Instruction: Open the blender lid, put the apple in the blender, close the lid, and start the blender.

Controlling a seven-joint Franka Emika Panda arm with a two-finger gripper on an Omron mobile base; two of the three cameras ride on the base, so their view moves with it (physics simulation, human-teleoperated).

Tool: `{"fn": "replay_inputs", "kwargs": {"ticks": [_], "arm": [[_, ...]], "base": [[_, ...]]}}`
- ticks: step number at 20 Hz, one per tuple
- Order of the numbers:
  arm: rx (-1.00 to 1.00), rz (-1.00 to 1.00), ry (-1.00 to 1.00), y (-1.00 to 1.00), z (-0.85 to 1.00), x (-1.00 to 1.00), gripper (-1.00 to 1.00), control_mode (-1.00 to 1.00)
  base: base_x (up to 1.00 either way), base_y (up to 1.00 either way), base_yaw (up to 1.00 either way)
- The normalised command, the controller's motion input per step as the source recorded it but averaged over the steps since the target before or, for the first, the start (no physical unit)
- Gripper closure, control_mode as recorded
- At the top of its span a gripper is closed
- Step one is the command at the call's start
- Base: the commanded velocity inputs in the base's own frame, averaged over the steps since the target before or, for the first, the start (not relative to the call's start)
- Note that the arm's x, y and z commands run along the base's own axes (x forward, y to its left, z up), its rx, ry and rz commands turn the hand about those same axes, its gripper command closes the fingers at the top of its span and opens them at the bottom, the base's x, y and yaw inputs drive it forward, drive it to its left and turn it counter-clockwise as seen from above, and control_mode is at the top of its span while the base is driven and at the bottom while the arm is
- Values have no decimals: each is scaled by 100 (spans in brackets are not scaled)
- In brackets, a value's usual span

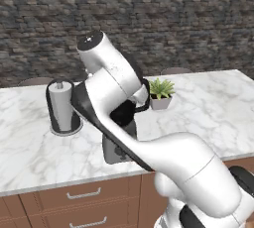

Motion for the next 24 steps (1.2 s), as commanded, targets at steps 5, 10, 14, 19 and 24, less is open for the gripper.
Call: {"fn": "replay_inputs", "kwargs": {"ticks": [5, 10, 14, 19, 24], "arm": [[-25, -46, -9, 31, -100, -84, -100, -100], [-21, -48, -3, 14, -100, -38, -100, -100], [-16, -31, 0, -19, -98, 1, -100, -100], [-15, -17, 0, -19, -93, 13, -100, -100], [-3, 0, -4, -13, -76, 8, -100, -100]], "base": [[0, 0, 0], [0, 0, 0], [0, 0, 0], [0, 0, 0], [0, 0, 0]]}}
